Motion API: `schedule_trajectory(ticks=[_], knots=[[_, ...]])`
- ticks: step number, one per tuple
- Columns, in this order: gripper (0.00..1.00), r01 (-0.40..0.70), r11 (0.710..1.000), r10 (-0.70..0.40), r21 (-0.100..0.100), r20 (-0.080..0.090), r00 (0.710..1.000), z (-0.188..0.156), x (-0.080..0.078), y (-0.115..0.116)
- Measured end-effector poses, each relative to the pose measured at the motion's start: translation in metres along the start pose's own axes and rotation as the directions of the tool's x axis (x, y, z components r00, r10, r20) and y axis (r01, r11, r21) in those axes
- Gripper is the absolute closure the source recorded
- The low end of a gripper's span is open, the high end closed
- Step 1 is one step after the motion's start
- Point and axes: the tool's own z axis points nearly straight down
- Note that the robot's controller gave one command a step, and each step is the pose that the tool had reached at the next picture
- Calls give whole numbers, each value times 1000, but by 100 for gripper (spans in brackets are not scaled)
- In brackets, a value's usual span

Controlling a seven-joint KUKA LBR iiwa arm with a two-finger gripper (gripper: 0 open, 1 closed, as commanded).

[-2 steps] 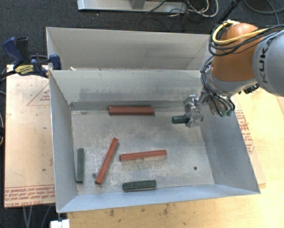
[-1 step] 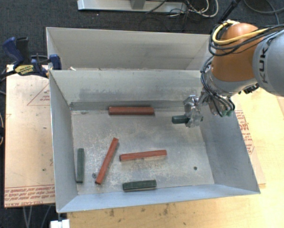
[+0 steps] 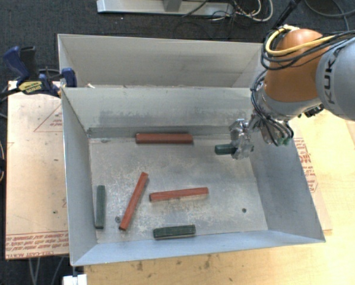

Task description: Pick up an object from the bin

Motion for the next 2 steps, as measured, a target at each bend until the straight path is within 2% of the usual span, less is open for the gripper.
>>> schedule_trajectory(ticks=[2], knots=[[100, 0, 1000, 0, 0, 0, 1000, 0, 0, 0]])
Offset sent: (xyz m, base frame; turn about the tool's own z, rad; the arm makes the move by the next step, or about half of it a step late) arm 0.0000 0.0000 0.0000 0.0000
